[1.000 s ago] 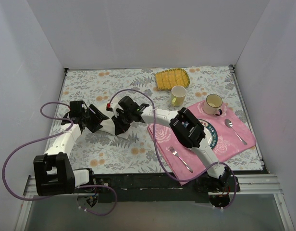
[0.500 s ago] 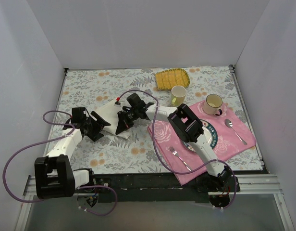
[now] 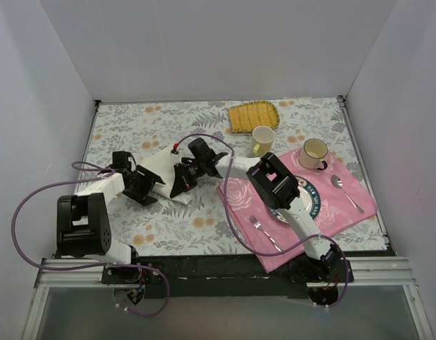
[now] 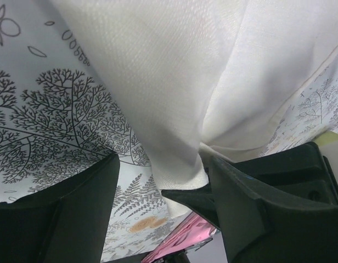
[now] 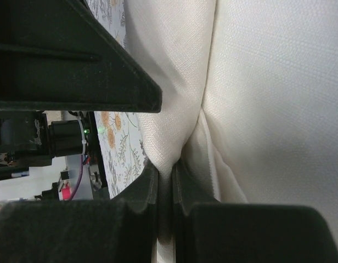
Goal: Fold the napkin, place the utensils inside, and roll it up
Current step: Roll the napkin with the utensil
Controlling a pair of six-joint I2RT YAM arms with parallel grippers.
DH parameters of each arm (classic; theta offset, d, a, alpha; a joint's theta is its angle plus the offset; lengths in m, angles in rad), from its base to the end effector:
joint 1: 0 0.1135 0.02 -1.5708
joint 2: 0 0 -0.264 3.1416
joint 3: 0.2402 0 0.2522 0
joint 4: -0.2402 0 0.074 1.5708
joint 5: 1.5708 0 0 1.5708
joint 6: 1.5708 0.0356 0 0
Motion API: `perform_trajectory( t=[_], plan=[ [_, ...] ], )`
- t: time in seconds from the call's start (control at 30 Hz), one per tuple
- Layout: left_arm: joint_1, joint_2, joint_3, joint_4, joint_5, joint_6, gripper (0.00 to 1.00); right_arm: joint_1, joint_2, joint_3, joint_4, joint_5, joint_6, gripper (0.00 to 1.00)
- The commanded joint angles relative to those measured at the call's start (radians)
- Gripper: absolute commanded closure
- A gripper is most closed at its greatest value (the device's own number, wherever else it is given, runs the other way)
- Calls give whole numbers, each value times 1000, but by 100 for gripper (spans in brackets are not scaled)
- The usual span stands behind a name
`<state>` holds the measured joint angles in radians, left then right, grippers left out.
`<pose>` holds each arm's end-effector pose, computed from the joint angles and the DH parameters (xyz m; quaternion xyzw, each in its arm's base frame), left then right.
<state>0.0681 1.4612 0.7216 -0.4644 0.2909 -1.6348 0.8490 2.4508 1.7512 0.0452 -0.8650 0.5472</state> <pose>0.2514 0.0069 0.1542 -0.7144 0.6609 -0.2283 0.0273 0.3276 0.4131 0.1108 -0.3057 0.7771 0.5461 0.0660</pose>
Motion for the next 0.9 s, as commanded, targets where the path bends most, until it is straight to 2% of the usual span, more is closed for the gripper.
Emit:
perform_trajectory(
  t=[0.0,0.03,0.07,0.17,0.2,0.3,0.33,0.47,0.6,0.7,0.87],
  plan=[
    [-7,44,24,17,-52,7,38,-1,-6,-21,12,21,-6,96],
    [-7,45,25,17,-62,21,42,1,-9,-21,-2,30,-25,94],
    [-5,44,24,21,-68,32,50,-1,-21,-19,-10,37,-35,93],
    [-7,44,27,46,-81,87,65,1,-38,-28,-25,53,-64,87],
    [-5,62,35,40,-82,99,76,1,-48,-29,-30,55,-70,84],
    [-4,105,62,32,-61,159,95,1,-75,-30,-44,63,-99,79],
    [-4,114,67,29,-55,174,98,-1,-82,-25,-44,69,-113,78],
    [-4,149,102,15,-19,271,100,-4,-134,-10,-131,119,-205,67],
    [-2,126,98,13,-12,297,100,-21,-188,13,-203,170,-292,53],
    [-4,119,91,3,14,271,100,-21,-217,12,-231,195,-380,47],
    [-4,128,111,-55,48,199,100,-2,-306,-84,-160,268,-512,35]
  ],
)
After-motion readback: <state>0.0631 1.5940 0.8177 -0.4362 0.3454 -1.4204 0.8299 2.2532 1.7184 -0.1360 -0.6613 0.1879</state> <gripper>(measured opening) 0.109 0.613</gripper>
